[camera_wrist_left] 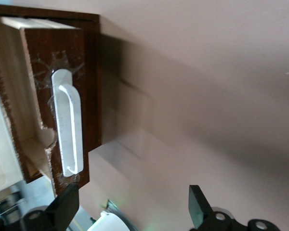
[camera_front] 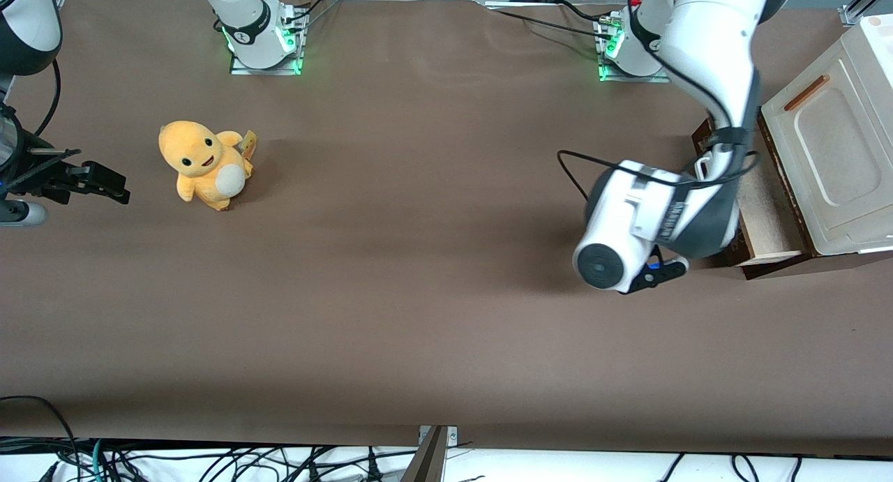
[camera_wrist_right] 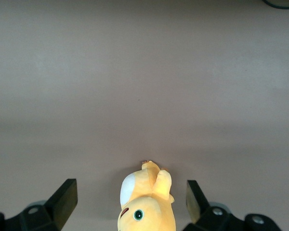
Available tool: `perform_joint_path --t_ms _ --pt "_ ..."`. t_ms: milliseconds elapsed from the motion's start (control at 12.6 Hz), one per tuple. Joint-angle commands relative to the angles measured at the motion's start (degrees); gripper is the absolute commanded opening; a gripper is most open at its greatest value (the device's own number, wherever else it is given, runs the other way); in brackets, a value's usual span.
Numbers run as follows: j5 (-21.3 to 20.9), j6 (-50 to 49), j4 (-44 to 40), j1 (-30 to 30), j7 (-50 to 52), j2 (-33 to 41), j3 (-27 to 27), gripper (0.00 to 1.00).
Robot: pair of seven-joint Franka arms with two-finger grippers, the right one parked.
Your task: Open lower drawer with left arm only
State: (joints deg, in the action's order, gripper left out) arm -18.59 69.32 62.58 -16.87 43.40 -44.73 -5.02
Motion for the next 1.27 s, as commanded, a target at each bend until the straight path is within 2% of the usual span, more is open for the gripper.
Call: perform_joint_path --t_ms 0,238,476,714,1031,1189 --pt "5.13 -0.41 -5.00 3.50 -7.08 1.57 -0.26 1.00" --pt "5.31 0.81 -6.93 3.42 -9.21 1.58 -0.17 1.00" --pt "9.08 3.36 -9.40 5.26 -9.48 1.66 -0.17 1.00" --pt "10.41 3.72 -10.54 8.07 -10.43 2.54 -0.17 1.00" --pt "13.57 3.72 -12.74 11.86 -18.86 3.77 0.00 1.00" --pt "13.66 4.76 -12.74 12.47 -22.73 4.73 0.01 1.00"
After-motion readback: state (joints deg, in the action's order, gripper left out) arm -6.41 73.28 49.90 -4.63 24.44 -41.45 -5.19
